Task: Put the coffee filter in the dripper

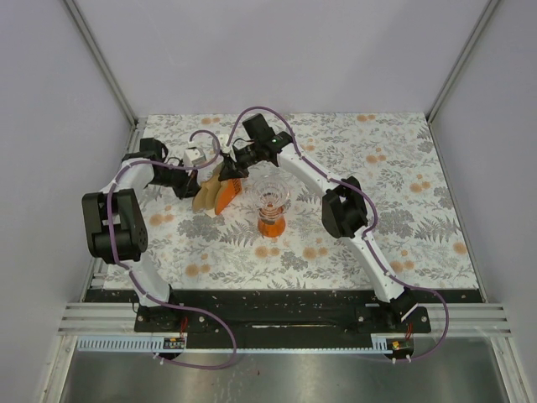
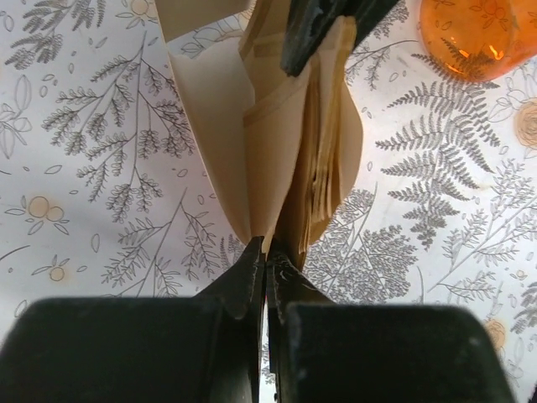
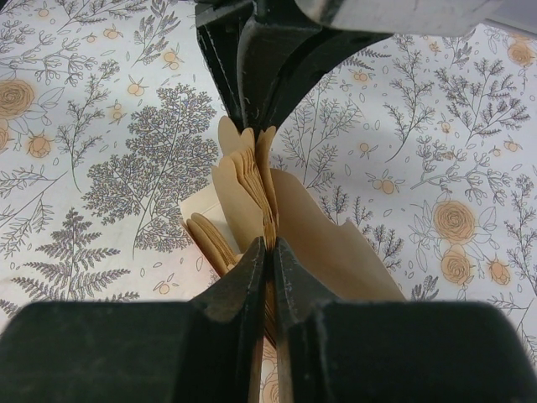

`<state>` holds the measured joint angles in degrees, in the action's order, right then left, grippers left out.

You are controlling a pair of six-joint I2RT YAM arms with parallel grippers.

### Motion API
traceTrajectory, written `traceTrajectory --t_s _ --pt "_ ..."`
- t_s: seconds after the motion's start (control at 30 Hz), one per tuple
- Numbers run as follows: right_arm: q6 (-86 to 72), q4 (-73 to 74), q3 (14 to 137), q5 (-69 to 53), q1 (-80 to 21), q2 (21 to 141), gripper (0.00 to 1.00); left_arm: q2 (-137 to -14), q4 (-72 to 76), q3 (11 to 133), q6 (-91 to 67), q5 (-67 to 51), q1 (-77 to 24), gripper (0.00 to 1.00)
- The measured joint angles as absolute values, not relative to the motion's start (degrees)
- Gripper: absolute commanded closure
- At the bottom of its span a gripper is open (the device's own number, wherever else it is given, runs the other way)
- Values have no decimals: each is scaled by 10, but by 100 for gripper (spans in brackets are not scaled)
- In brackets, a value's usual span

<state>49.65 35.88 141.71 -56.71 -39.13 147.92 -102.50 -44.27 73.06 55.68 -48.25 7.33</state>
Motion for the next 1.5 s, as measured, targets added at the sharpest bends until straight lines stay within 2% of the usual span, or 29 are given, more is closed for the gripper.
traceTrajectory --t_s 0.13,0.4,0.9,1.3,1.4,1.43,1.5 --pt "494 358 1417 -566 -391 1479 78 -1025 -460 735 551 -484 73 100" --pt "475 340 1384 -561 -391 1445 56 -1018 -453 735 495 -486 74 100" --pt "414 287 1369 -556 -390 1398 29 -984 -421 735 427 -480 76 100" --pt "303 213 1334 -520 -390 1363 14 -949 -423 770 407 -480 95 100" --pt "278 201 1333 -507 -390 1351 6 -942 -438 788 403 -482 98 100" --pt "266 195 1333 -502 -390 1346 1 -940 -445 797 402 -483 100 100" --pt "249 190 1333 -493 -390 1339 1 -933 -457 817 399 -490 102 100"
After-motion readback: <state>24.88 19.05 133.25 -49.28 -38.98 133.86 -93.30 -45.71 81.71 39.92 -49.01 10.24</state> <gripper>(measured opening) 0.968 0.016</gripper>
